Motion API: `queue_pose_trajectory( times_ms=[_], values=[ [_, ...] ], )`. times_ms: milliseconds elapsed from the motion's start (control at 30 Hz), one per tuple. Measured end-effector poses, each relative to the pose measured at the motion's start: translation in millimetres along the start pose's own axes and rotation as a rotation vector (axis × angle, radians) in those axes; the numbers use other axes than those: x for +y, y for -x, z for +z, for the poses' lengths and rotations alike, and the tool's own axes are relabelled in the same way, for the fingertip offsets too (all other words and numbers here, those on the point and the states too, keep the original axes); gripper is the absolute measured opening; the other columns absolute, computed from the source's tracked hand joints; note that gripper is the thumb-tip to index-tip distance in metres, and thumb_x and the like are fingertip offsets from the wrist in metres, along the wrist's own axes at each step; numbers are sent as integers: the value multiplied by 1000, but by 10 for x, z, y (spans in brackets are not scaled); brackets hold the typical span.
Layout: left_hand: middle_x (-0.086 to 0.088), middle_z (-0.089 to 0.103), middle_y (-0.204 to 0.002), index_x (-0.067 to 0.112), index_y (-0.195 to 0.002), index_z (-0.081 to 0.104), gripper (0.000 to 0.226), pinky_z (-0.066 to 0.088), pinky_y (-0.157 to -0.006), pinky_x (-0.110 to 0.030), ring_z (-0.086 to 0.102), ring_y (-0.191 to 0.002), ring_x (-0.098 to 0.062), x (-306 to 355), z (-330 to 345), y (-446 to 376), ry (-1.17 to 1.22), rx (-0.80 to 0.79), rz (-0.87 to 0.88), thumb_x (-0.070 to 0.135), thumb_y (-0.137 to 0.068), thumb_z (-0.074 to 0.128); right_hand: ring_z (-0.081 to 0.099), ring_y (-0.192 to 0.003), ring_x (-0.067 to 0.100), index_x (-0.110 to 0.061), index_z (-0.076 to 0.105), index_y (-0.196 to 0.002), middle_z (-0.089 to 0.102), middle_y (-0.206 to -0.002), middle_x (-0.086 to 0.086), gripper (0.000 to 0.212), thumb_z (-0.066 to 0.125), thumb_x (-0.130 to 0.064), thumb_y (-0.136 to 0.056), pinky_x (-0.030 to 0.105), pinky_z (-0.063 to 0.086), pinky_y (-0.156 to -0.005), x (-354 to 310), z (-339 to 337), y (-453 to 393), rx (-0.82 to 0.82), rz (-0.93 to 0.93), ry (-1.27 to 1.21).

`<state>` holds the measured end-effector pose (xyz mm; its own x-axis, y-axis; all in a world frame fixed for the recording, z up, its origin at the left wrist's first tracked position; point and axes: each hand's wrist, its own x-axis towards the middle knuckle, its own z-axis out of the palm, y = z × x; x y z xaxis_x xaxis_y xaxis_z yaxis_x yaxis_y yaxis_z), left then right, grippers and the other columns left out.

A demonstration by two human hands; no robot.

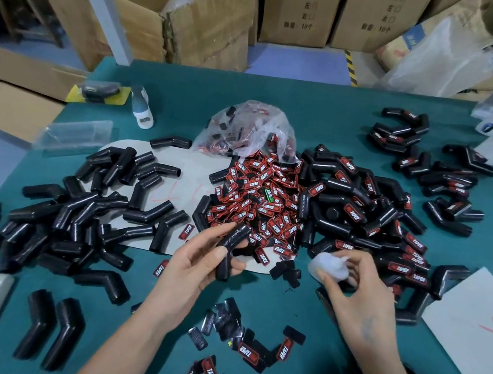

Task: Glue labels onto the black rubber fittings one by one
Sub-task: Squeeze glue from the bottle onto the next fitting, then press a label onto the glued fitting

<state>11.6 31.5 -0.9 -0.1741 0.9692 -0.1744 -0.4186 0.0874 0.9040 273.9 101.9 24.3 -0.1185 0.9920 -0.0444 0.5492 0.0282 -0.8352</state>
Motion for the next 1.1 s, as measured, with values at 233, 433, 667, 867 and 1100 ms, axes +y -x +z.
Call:
queue_pose_trajectory(
  times_ms=[233,433,667,867,1100],
  values=[
    [-15,76,-113,32,-135,70,42,52,-109,-35,71,-112,-26,-9,-81,-30,-99,114,67,26,-94,70,61,-104,-14,-62,49,-110,60,-116,-41,41,73,-37,-89,20,47,-79,8,13,-23,31,-19,-19],
    [-16,74,-110,26,-134,66,39,59,-90,-29,74,-100,-27,-25,-91,-69,-90,216,177,25,-95,68,59,-102,13,-12,64,-109,62,-104,-6,11,63,-21,-103,19,41,-101,-152,61,252,538,-713,91],
    [-10,74,-96,23,-115,68,22,57,-79,-23,69,-84,-17,6,-129,-72,-162,334,267,12,-96,66,63,-109,23,-16,70,-125,63,-123,-1,57,75,14,-78,36,59,-77,-534,916,-57,-170,-585,474],
    [7,73,-104,22,-125,66,37,58,-85,-24,71,-88,-16,20,-146,-95,-210,350,306,-6,-101,62,45,-125,24,-16,55,-128,44,-135,1,56,71,6,-79,30,41,-68,-698,1101,-418,-321,-550,745],
    [-1,69,-96,29,-111,64,29,56,-73,-22,66,-79,-16,81,-67,-48,-219,349,335,6,-94,69,63,-91,26,-12,65,-100,62,-101,4,52,86,8,-58,33,52,-62,-661,994,-272,-152,-613,729]
  ],
)
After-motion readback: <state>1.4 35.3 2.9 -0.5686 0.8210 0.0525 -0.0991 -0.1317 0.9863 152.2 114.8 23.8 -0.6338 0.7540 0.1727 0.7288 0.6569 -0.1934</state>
